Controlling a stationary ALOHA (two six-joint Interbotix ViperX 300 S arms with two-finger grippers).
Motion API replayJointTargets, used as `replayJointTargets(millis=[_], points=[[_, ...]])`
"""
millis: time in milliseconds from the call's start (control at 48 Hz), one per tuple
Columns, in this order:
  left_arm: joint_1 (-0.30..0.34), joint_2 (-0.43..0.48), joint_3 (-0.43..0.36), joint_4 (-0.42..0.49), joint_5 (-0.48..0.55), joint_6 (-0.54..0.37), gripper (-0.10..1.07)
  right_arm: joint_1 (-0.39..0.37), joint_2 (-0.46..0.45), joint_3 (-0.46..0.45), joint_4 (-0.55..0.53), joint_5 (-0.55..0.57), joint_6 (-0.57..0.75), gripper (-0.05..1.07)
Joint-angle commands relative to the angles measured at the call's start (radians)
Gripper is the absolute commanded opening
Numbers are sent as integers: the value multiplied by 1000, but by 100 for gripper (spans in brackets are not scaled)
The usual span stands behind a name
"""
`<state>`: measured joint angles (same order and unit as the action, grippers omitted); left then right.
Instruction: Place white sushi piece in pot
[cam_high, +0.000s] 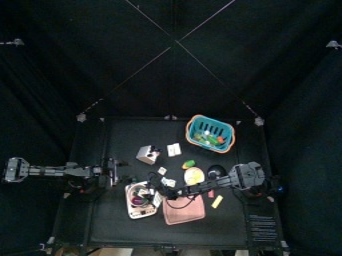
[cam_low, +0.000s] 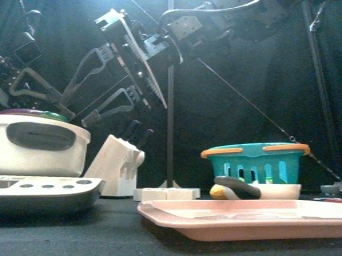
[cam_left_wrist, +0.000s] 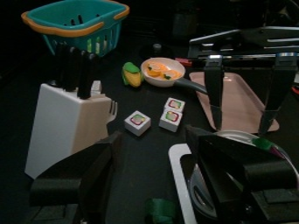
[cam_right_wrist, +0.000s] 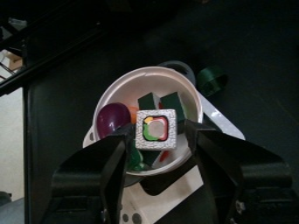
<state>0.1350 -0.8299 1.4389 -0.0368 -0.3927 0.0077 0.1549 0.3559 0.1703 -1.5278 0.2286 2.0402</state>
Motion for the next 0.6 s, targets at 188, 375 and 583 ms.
replayJointTargets(millis=[188, 375, 583], points=[[-2, 2, -12, 2, -8, 0, 94, -17, -94, 63, 5, 49, 0, 86], [-2, 2, -14, 2, -8, 2, 94, -67, -155, 175, 29, 87, 2, 86], [-2, 2, -14, 2, -8, 2, 94, -110, -167, 222, 44, 89, 2, 86]])
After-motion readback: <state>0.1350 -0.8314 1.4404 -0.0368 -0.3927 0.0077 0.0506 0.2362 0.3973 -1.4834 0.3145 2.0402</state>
